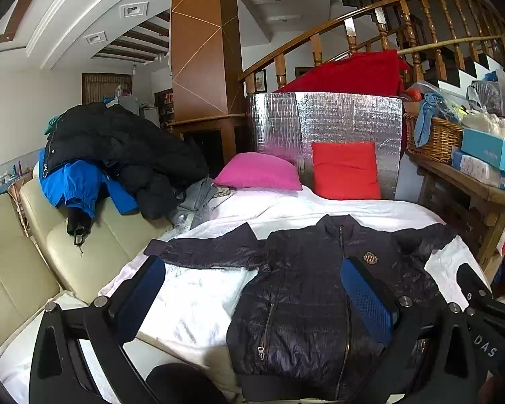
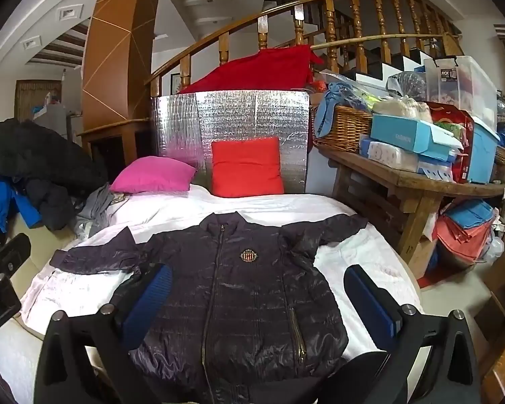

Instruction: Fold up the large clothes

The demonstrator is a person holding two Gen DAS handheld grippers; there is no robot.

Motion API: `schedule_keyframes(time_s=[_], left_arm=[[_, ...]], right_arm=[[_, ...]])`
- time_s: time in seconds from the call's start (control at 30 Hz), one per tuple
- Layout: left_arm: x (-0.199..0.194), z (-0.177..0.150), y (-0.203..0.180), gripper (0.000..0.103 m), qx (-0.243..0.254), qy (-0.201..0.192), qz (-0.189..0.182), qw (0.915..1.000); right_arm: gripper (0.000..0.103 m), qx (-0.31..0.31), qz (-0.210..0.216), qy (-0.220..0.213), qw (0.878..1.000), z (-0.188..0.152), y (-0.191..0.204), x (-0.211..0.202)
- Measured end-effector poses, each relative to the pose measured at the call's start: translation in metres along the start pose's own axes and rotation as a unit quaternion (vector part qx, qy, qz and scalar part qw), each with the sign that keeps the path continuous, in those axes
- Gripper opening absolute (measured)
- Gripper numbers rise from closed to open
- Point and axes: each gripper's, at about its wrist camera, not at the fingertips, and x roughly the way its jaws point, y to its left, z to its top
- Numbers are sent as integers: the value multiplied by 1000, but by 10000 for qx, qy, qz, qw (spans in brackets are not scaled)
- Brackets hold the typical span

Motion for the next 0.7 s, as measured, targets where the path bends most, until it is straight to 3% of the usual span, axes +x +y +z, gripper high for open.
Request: schedule_keyframes(time_s=[0.7], left_arm=[[-13,-23,-16,103,360,135,-35,9993]], right_arm=[[103,213,80,440,9988,-25,-18,-8]])
